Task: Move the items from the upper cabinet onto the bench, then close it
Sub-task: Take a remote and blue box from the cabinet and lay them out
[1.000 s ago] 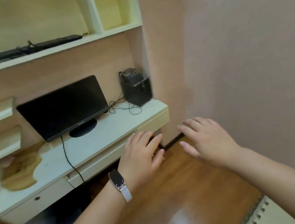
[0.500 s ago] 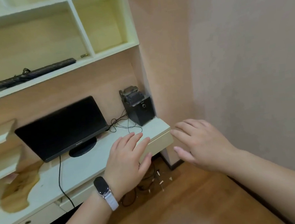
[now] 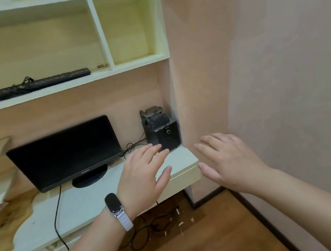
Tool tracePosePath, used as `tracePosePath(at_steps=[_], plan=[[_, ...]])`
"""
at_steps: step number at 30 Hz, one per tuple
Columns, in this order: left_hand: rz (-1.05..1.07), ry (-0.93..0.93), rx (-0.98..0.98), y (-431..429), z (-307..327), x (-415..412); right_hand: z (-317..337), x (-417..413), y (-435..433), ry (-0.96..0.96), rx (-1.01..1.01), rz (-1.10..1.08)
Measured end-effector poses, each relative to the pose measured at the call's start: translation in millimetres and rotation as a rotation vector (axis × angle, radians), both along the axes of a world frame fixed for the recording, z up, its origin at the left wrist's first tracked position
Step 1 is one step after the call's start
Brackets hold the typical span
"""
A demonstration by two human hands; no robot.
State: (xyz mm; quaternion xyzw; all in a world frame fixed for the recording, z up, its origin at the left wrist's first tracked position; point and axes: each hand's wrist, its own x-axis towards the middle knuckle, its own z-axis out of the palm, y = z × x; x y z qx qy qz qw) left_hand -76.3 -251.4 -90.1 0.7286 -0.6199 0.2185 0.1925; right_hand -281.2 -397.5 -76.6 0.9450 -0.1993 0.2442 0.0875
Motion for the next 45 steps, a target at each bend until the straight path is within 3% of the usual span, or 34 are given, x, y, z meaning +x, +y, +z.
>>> tracePosePath(at_steps=[17,30,45], plan=[[-0.030,-0.081,-0.182,-112.7,49.6,207.8,52.2,205.4,-101.9,-0.084,-0.141,0.001],[0.042,-0.171,-0.207,-212.6,112.3,267.0,134.8,271.7,-228.5,-0.117,-0.282,0.042],[0.144,-0.371,-0.501,-315.9,271.1,290.8,279.8,345.3,-351.3,-0.386,-0.411,0.287]])
